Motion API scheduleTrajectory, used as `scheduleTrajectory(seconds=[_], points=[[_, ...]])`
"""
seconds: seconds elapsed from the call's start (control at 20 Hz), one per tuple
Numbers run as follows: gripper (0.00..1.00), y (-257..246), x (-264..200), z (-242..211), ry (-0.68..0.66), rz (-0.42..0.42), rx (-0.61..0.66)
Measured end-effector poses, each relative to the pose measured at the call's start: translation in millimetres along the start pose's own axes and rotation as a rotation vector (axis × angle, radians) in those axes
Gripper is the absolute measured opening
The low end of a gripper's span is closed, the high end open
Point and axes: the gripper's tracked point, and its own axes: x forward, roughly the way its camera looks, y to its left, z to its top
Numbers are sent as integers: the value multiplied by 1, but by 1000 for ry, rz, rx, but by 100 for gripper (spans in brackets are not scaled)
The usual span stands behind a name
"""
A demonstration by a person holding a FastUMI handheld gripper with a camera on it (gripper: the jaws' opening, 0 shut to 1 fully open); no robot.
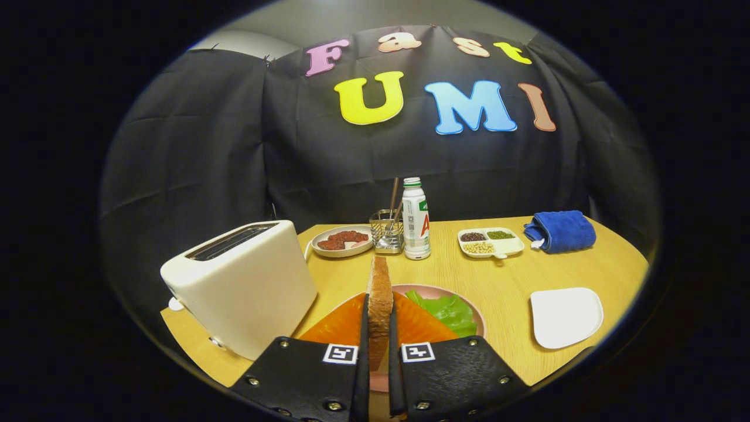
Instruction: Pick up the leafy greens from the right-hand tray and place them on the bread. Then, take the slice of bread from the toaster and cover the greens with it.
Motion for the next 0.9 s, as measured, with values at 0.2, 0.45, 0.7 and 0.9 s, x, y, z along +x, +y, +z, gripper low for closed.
scheduleTrajectory(seconds=[0.2, 0.45, 0.7, 0.9], points=[[22, -21, 1, -7, 28, -35, -35], [36, -43, 2, -18, 52, -62, -61], [46, -53, -2, -19, 49, -70, -123], [66, -68, -5, -12, 17, -113, -181]])
